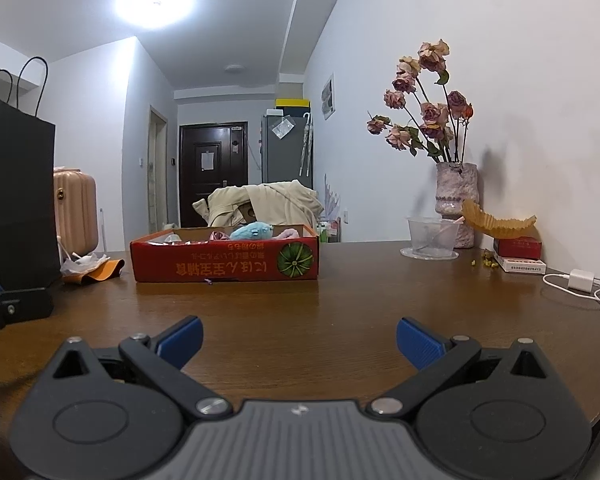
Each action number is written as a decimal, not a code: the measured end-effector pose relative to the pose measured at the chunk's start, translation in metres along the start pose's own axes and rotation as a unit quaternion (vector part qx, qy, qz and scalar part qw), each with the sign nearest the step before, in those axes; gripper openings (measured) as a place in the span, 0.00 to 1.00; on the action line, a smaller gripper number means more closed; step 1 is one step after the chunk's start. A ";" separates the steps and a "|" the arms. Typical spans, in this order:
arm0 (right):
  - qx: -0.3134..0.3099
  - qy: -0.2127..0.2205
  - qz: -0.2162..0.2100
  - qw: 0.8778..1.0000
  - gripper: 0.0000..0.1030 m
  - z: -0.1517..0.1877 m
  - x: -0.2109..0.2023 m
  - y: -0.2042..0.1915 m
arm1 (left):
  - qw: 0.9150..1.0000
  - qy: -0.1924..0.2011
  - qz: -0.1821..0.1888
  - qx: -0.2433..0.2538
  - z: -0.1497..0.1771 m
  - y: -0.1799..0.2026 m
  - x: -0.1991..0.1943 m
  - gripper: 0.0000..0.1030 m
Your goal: Organize soft objects
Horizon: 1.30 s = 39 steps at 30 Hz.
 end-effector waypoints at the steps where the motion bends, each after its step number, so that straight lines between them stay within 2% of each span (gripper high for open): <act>1: 0.000 0.000 0.000 1.000 1.00 -0.001 0.000 0.000 | 1.000 0.001 -0.001 0.000 0.000 0.000 0.000 1.00; 39: 0.002 -0.002 0.000 1.000 1.00 -0.002 0.000 -0.002 | 1.000 0.003 -0.014 -0.008 0.002 0.001 -0.001 1.00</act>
Point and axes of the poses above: each gripper's, at about its wrist camera, not at the fingertips, and x roughly the way its jaws point, y to its right, z to its underside, the point moved 3 cm from there along x, roughly the way its jaws point, and after that the axes turned 14 degrees about -z, right-handed, at the moved point
